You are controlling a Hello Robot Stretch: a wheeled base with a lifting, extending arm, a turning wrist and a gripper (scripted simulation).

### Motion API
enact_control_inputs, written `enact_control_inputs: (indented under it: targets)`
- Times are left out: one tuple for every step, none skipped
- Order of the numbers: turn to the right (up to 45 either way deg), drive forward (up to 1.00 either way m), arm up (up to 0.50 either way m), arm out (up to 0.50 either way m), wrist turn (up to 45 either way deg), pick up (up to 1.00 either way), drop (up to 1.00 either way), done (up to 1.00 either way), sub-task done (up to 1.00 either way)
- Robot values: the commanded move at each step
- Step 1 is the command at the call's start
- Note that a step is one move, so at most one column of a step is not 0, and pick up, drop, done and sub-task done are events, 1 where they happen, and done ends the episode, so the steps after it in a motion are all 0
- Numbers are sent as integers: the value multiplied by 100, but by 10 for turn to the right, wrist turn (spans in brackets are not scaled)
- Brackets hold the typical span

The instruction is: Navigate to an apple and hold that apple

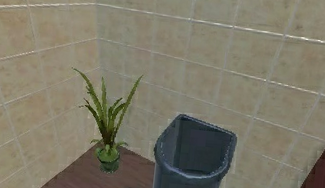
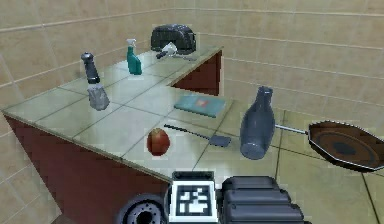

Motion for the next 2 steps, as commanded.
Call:
enact_control_inputs:
  targets:
    - [0,0,0,24,0,0,0,0,0]
    - [0,0,0,0,450,0,0,0,0]
